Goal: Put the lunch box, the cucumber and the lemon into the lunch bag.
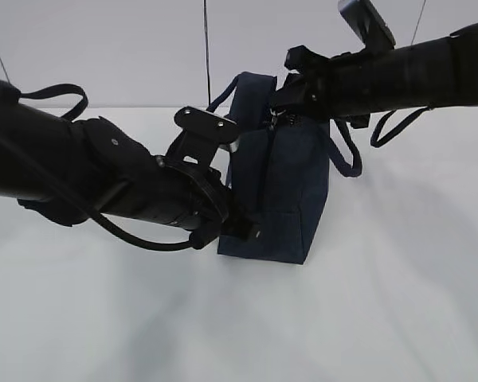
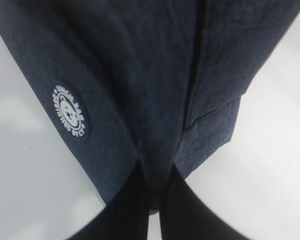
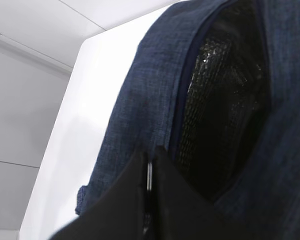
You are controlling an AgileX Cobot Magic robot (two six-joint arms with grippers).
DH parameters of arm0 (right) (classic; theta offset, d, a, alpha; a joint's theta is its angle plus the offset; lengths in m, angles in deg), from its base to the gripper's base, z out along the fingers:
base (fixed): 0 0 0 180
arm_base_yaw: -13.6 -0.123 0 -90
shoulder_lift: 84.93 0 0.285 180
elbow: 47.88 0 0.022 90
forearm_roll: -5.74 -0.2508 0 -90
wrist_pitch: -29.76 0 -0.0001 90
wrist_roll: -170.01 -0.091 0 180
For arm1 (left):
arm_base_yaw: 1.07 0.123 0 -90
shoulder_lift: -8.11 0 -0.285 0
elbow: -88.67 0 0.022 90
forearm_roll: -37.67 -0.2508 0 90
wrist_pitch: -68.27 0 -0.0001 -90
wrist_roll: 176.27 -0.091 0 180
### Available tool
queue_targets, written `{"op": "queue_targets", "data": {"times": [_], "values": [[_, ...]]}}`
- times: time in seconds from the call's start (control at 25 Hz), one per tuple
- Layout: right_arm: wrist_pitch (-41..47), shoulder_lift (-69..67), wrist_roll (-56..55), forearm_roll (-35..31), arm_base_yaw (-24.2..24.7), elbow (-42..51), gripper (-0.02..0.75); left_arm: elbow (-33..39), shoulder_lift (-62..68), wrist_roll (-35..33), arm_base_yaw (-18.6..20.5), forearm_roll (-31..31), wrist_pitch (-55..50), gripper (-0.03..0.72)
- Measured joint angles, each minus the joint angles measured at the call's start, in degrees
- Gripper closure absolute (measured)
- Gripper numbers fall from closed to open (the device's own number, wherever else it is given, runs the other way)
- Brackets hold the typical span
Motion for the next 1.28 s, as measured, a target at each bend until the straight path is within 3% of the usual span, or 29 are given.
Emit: {"op": "queue_targets", "data": {"times": [0.32, 0.8, 1.04, 1.28], "values": [[0.54, -0.13, -0.61, 0.21, 1.14, 0.00, 0.731, 0.36, 0.00, 0.00, 0.00, 0.00, 0.36, 0.687], [8.75, -1.01, -0.74, 0.21, 1.71, 0.00, 0.731, 0.80, 0.00, 0.00, 0.00, 0.00, 0.36, 0.688], [11.65, -1.01, -2.14, 5.47, 1.91, 0.00, 0.731, 0.80, 0.00, 0.00, 0.00, 0.00, 0.36, 0.688], [12.24, -1.01, -2.37, 6.44, 1.91, 0.00, 0.731, 0.80, 0.00, 0.00, 0.00, 0.00, 0.49, 0.688]]}}
